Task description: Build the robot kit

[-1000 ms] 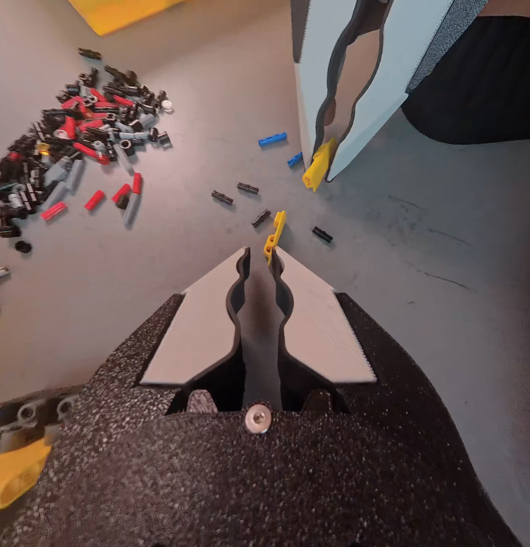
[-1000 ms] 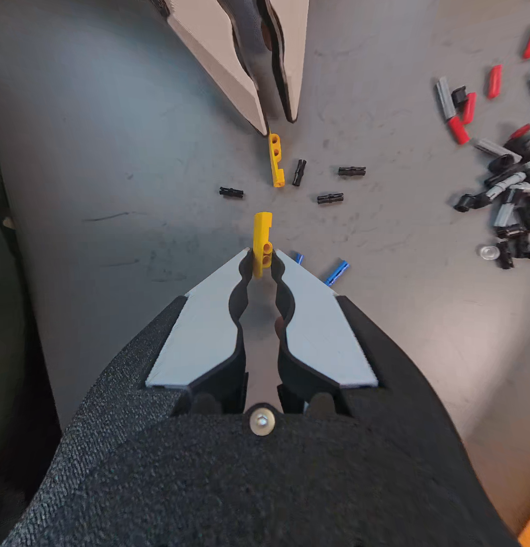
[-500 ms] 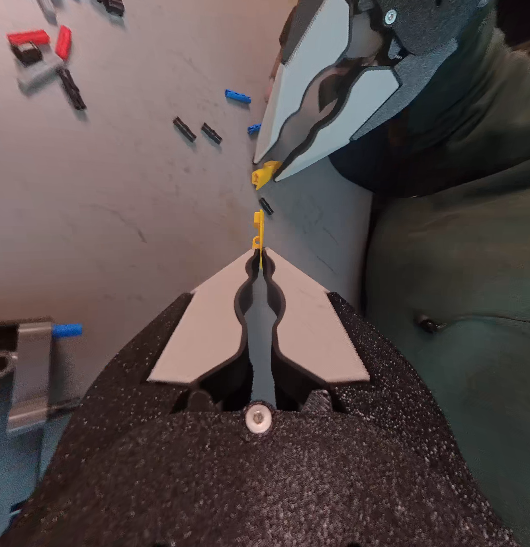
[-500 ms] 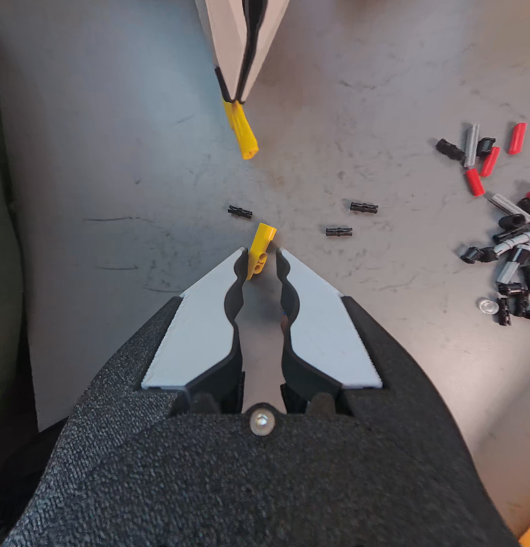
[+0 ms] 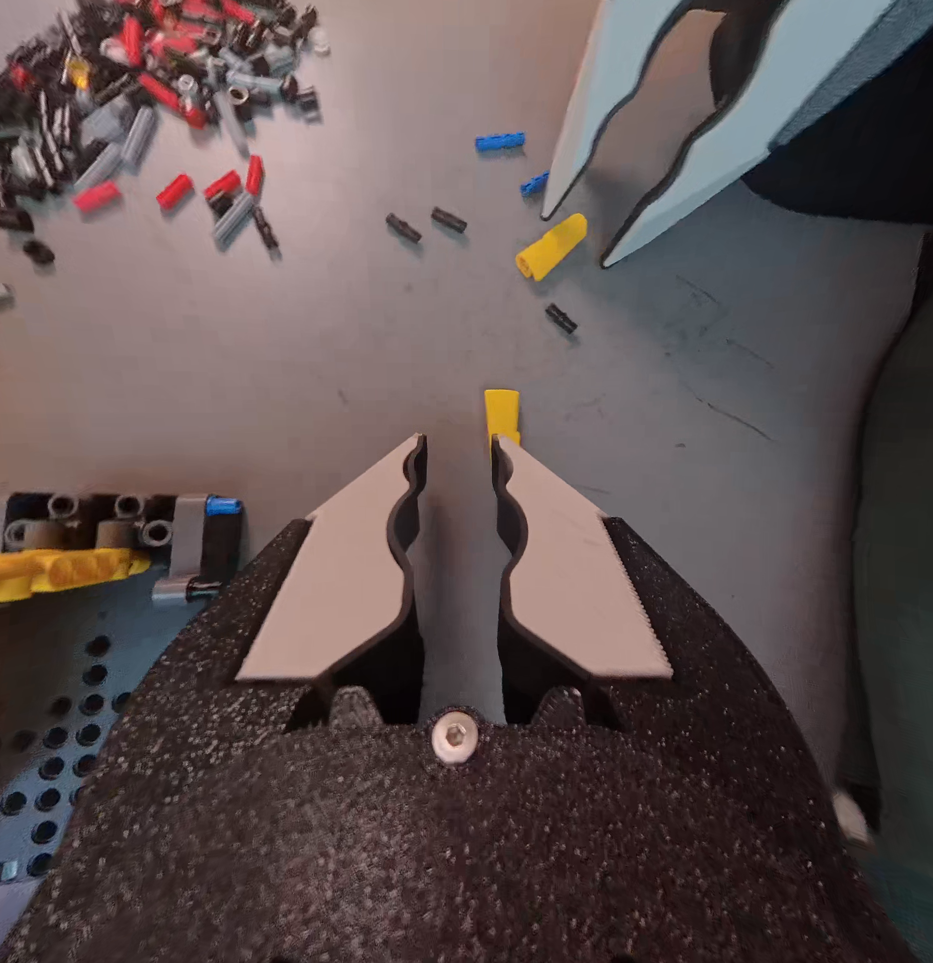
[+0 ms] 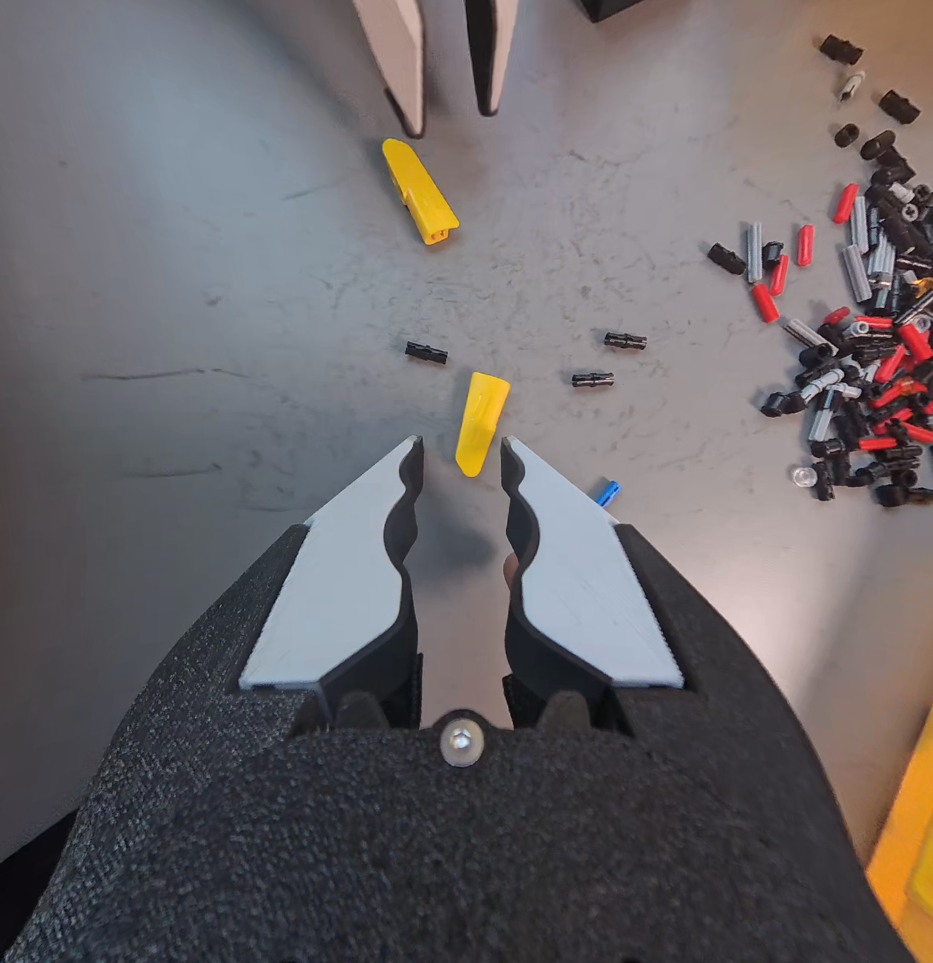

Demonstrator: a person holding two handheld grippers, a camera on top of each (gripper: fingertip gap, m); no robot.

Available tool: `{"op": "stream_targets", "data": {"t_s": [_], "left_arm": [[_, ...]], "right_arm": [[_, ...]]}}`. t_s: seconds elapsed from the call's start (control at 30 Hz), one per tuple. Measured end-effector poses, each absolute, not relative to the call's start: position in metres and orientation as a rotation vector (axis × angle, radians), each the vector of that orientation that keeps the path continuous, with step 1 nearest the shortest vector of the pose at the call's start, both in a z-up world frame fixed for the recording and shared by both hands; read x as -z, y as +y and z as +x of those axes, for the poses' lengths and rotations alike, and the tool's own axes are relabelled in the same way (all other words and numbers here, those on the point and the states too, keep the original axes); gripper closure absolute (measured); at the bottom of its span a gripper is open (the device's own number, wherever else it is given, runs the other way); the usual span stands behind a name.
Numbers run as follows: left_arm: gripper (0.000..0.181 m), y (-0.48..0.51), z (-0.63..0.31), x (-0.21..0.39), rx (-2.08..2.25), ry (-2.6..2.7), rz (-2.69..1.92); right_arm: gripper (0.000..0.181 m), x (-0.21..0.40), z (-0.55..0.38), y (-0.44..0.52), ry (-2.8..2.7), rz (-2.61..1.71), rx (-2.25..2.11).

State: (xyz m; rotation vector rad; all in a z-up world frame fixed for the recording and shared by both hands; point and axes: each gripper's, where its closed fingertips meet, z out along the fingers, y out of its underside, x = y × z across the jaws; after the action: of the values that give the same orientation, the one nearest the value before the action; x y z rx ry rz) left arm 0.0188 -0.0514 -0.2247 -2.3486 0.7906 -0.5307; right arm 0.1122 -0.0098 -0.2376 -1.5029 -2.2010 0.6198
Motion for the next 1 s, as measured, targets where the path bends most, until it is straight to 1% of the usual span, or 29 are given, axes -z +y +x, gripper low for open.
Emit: {"op": "stream_targets", "data": {"t_s": [0.1, 0.17, 0.2, 0.27, 0.3, 0.37, 0.57, 0.77, 1.0], "left_arm": [[0.152, -0.059, 0.033, 0.227, 0.472, 0.927, -2.289], [0.152, -0.059, 0.035, 0.235, 0.417, 0.985, -2.284], [0.154, -0.059, 0.036, 0.239, 0.409, 1.008, -2.287], [0.166, -0.057, 0.036, 0.241, 0.393, 1.036, -2.271], [0.169, -0.057, 0.036, 0.241, 0.395, 1.056, -2.265], [0.17, -0.058, 0.036, 0.242, 0.397, 1.109, -2.249], [0.17, -0.066, 0.031, 0.242, 0.452, 1.257, -2.188], [0.169, -0.062, 0.023, 0.241, 0.466, 1.232, -2.172], [0.165, -0.061, 0.017, 0.236, 0.454, 1.179, -2.14]], "right_arm": [[0.152, 0.239, 0.109, -0.01, -2.185, -1.495, -0.625], [0.153, 0.239, 0.108, -0.01, -2.207, -1.501, -0.646], [0.155, 0.24, 0.108, -0.01, -2.217, -1.5, -0.649], [0.16, 0.24, 0.107, -0.008, -2.243, -1.494, -0.662], [0.163, 0.24, 0.107, -0.007, -2.254, -1.497, -0.674], [0.168, 0.241, 0.107, -0.003, -2.264, -1.504, -0.696], [0.169, 0.23, 0.099, -0.007, -2.287, -1.434, -0.788], [0.169, 0.214, 0.068, -0.025, -2.305, -1.298, -0.841], [0.169, 0.23, 0.049, -0.039, -2.405, -1.253, -0.798]]}}
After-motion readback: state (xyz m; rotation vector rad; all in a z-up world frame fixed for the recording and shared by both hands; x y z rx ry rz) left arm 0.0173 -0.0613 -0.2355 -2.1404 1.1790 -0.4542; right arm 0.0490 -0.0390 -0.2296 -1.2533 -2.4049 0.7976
